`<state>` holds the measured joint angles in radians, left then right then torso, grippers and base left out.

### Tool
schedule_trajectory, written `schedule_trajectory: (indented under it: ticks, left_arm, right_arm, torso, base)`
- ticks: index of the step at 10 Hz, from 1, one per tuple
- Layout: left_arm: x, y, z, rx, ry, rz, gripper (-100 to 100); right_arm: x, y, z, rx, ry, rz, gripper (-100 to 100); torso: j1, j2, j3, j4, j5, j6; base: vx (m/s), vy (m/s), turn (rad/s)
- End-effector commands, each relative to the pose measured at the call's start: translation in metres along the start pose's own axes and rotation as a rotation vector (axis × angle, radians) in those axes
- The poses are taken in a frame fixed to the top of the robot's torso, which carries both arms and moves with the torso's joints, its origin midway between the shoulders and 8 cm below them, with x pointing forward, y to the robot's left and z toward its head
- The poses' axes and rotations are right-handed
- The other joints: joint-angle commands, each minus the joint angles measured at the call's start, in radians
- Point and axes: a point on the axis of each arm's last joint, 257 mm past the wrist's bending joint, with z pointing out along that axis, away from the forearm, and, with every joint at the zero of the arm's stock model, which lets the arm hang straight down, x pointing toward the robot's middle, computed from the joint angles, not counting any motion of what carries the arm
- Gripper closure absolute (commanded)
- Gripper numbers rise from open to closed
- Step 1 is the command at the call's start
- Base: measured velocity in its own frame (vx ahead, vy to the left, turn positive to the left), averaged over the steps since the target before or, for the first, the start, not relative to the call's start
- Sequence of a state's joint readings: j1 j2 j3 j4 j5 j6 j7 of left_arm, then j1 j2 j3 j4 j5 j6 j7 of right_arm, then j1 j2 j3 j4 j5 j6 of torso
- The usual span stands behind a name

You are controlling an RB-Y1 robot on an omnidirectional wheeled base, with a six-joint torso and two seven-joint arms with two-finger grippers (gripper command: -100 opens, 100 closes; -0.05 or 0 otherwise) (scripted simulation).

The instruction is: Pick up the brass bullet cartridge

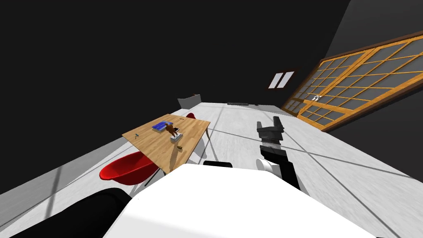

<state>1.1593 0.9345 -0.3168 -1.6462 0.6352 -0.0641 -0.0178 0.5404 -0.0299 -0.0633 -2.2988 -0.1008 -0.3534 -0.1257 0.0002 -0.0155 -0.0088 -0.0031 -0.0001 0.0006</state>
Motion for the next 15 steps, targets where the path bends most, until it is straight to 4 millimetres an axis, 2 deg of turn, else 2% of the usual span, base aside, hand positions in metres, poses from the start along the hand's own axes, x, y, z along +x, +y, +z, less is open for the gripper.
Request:
schedule_trajectory:
  ticks: [1,4,7,10,11,12,13,15]
  left_arm:
    - [-0.011,0.010,0.000,-0.024,-0.010,0.003,-100]
    - [-0.056,0.016,0.000,-0.082,-0.056,0.001,-100]
    - [-0.091,0.006,0.004,-0.097,-0.097,-0.003,-100]
    - [-0.118,-0.013,0.011,-0.086,-0.131,-0.015,-100]
    - [-0.113,-0.009,0.010,-0.088,-0.124,-0.011,-100]
    - [-0.114,-0.010,0.010,-0.087,-0.125,-0.011,0]
    - [-0.110,-0.007,0.017,-0.085,-0.126,-0.016,-100]
    - [-0.102,-0.004,0.027,-0.083,-0.126,-0.022,-100]
  right_arm:
    - [0.000,0.000,0.000,0.000,0.000,0.000,0]
    - [0.000,0.000,0.000,0.000,0.000,0.000,0]
    - [0.000,0.000,0.000,0.000,0.000,0.000,0]
    - [0.000,0.000,0.000,0.000,0.000,0.000,0]
    - [0.000,0.000,0.000,0.000,0.000,0.000,0]
    - [0.000,0.000,0.000,0.000,0.000,0.000,0]
    - [0.000,0.000,0.000,0.000,0.000,0.000,0]
    - [0.000,0.000,0.000,0.000,0.000,0.000,0]
  torso:
    - [0.000,0.000,0.000,0.000,0.000,0.000]
    - [-0.002,0.002,0.001,0.001,0.000,-0.001]
    - [0.001,-0.002,-0.001,-0.001,0.000,-0.001]
    - [0.000,0.000,0.000,0.000,0.000,-0.002]
    - [0.001,0.000,0.000,0.000,0.000,-0.001]
    - [-0.003,0.007,0.003,0.001,0.000,-0.002]
    - [-0.005,0.012,0.007,0.002,-0.001,-0.003]
    - [-0.003,0.016,0.009,0.003,0.000,-0.003]
  base:
    - [0.178,-0.001,-0.105]
    - [0.212,0.007,-0.221]
    - [0.251,0.053,-0.238]
    - [0.228,0.067,-0.153]
    - [0.100,0.040,-0.044]
    - [0.020,0.009,0.003]
    - [0.009,0.030,-0.031]
    - [-0.002,0.052,-0.037]
